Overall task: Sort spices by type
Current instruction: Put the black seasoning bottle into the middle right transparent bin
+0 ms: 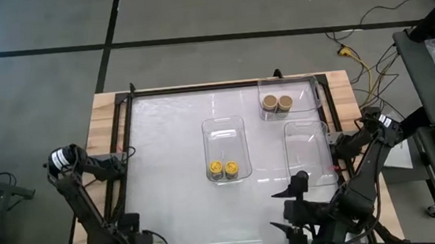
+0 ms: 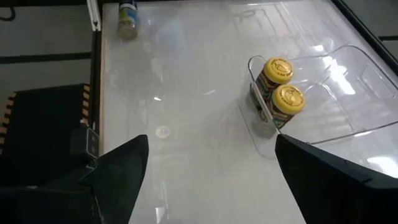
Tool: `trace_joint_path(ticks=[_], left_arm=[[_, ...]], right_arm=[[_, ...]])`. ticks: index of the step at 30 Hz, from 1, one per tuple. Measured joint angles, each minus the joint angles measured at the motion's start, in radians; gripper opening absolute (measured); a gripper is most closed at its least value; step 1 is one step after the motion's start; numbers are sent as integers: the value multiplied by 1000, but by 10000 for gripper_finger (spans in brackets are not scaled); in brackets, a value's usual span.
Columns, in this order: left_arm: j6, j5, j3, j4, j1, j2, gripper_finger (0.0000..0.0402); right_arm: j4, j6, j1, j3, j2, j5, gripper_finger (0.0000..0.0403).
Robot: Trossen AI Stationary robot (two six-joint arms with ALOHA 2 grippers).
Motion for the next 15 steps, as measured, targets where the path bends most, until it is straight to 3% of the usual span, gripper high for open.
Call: trace_joint_path(ticks=[7, 15], left_arm=[[51, 0, -44, 140, -31, 0, 275], [4, -35, -105, 139, -36, 16, 274]], right_arm=[[1, 27, -24, 0, 0, -1, 343], [6, 41, -55, 0, 0, -3, 336]])
